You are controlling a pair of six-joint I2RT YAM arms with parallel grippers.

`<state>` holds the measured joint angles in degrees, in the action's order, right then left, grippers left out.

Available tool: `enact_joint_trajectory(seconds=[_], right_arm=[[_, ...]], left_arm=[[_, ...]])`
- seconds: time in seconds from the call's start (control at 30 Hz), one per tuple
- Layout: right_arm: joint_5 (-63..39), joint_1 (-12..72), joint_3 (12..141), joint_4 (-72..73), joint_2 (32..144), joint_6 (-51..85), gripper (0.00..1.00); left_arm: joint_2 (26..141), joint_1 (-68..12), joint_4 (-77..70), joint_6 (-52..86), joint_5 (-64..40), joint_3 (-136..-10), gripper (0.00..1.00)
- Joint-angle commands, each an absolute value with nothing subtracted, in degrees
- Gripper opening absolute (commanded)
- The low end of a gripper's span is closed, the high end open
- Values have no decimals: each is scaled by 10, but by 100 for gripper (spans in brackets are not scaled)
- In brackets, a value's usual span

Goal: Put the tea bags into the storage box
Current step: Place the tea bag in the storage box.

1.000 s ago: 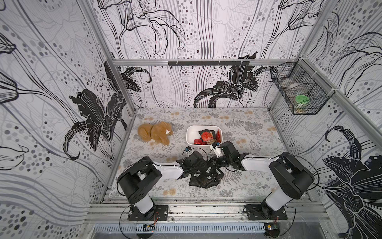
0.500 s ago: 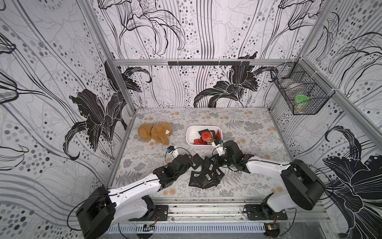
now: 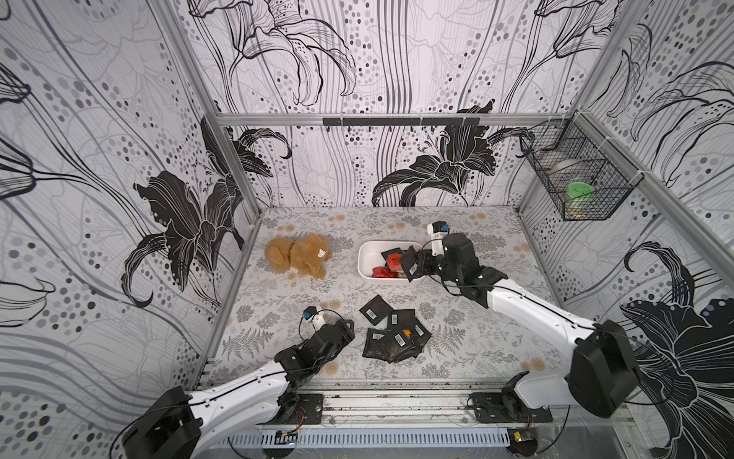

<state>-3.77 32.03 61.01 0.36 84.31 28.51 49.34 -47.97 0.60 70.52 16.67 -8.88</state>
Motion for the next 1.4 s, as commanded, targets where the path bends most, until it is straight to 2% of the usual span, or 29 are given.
enact_joint_trajectory(seconds=[0.0, 0.2, 0.33, 0.43, 0.6, 0.73, 0.9, 1.03, 1.1, 1.23, 1.37], right_arm=[[-38, 310, 667, -20, 921, 297, 0], [-37, 304, 811, -59, 1074, 292, 0], [-38, 303, 861, -81, 1128, 292, 3], [-29, 304, 861, -90, 1139, 292, 11], [7, 301, 832, -103, 1113, 266, 32], [82, 300, 786, -114, 1048, 238, 37], [97, 301, 687, -89, 921, 194, 37], [-21, 307, 603, -39, 860, 174, 34], [-71, 337, 579, -18, 866, 164, 30], [-60, 425, 585, -30, 920, 133, 20], [-97, 440, 577, -3, 979, 146, 11]], left_arm=[[507, -482, -37, 682, 147, -90, 68], [532, -483, -40, 656, 137, -105, 68], [533, -482, -35, 652, 141, -105, 69], [527, -482, -27, 652, 146, -104, 69], [508, -482, -6, 660, 158, -109, 69], [501, -482, 23, 655, 181, -126, 69], [508, -481, 90, 656, 228, -171, 69], [514, -480, 59, 653, 222, -175, 70], [524, -475, 34, 658, 219, -176, 72], [575, -443, -13, 646, 166, -189, 74], [643, -400, -39, 636, 83, -210, 71]])
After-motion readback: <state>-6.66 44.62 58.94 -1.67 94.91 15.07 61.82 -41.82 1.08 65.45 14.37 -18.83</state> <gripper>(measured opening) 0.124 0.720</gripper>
